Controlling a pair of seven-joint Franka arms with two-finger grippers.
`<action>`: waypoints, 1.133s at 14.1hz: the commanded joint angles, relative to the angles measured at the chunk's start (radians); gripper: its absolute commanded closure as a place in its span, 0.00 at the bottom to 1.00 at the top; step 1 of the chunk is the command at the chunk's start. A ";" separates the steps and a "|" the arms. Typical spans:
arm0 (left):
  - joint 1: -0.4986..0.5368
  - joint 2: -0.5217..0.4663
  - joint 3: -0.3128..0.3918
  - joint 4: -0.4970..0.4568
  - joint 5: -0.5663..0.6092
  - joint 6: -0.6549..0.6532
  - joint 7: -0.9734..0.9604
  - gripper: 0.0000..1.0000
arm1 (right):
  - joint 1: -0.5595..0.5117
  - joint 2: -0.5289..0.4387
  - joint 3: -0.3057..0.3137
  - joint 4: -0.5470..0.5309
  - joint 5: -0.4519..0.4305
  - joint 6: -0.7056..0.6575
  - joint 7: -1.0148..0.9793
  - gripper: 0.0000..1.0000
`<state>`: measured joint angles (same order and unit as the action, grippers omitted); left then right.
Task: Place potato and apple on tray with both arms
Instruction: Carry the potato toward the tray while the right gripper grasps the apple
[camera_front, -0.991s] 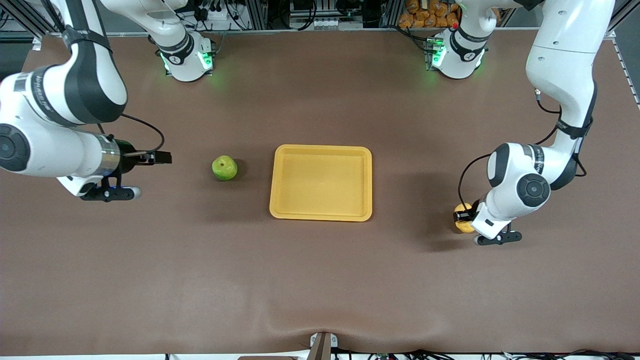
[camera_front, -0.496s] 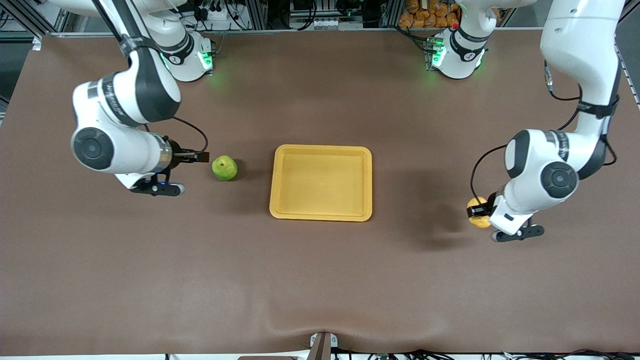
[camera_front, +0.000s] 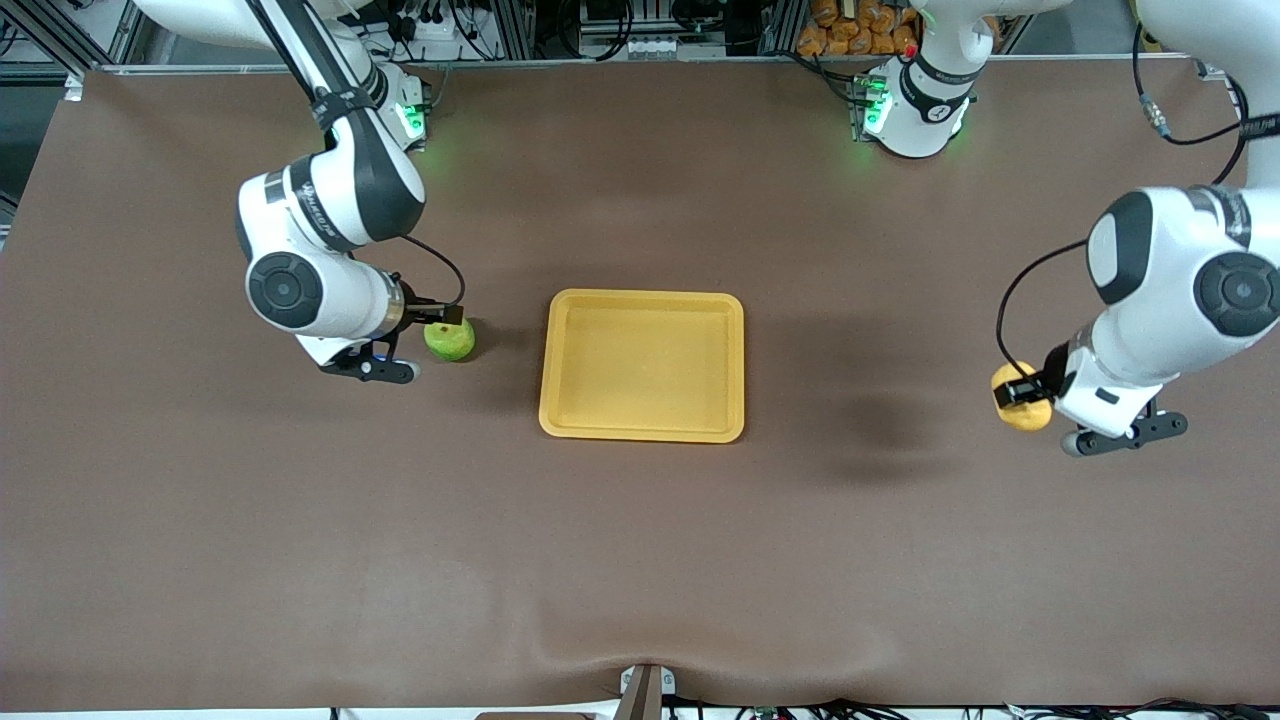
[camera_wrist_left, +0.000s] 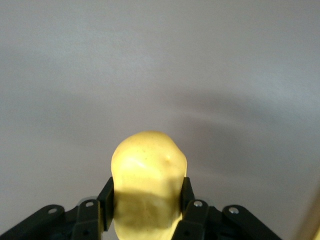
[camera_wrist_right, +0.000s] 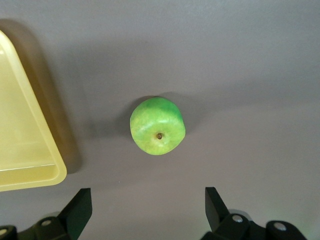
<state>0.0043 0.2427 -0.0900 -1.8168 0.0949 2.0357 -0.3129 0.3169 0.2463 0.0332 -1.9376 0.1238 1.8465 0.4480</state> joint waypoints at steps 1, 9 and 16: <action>-0.006 -0.054 -0.068 -0.015 0.019 -0.078 -0.032 1.00 | 0.004 -0.025 -0.006 -0.079 0.010 0.089 0.014 0.00; -0.024 -0.030 -0.322 0.023 0.011 -0.111 -0.368 1.00 | 0.011 -0.015 -0.002 -0.291 0.010 0.401 0.069 0.00; -0.266 0.177 -0.333 0.175 0.089 -0.106 -0.630 1.00 | 0.050 0.019 -0.004 -0.293 0.010 0.480 0.215 0.00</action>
<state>-0.1977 0.3119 -0.4246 -1.7390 0.1214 1.9429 -0.8523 0.3569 0.2478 0.0328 -2.2209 0.1239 2.2822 0.6284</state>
